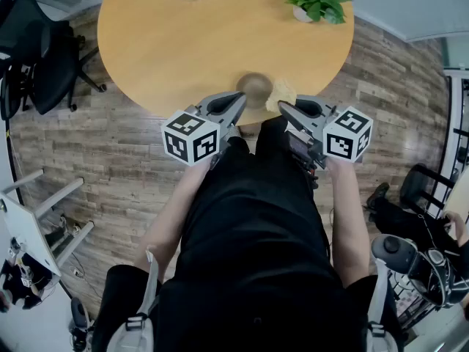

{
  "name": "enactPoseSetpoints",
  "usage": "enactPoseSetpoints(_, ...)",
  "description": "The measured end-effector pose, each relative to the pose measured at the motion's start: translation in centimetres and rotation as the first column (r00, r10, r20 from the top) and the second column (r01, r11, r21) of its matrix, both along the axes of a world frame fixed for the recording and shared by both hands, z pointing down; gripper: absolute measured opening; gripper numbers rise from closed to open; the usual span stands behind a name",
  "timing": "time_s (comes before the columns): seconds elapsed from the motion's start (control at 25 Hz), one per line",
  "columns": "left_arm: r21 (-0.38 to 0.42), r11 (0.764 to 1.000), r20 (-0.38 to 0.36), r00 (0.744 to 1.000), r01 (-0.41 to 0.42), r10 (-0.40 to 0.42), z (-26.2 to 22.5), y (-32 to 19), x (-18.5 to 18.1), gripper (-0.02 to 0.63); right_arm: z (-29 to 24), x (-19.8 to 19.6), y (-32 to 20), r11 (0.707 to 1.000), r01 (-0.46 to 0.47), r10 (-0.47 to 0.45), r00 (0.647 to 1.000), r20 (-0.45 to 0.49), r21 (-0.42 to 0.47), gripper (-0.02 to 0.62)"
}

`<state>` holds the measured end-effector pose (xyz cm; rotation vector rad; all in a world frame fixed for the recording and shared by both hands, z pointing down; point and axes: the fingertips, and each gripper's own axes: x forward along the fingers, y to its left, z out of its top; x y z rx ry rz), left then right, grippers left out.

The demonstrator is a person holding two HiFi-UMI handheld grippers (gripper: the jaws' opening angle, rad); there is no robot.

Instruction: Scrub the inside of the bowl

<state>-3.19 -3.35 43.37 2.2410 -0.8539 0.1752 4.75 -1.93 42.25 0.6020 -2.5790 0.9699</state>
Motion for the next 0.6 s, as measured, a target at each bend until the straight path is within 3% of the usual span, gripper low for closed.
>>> enactPoseSetpoints(0.24,-0.021,1.000,0.014,1.000,0.003,-0.002,0.6,0.0,0.0,0.012,-0.3,0.0,-0.3,1.000,-0.028,0.028,0.999,0.044,-0.006,0.035)
enactPoseSetpoints(0.6,-0.085,0.996,0.061,0.998,0.021,-0.016,2.7,-0.1,-0.5,0.012,0.0,0.0,-0.3,0.999,-0.039,0.040,0.999,0.028,-0.030,0.037)
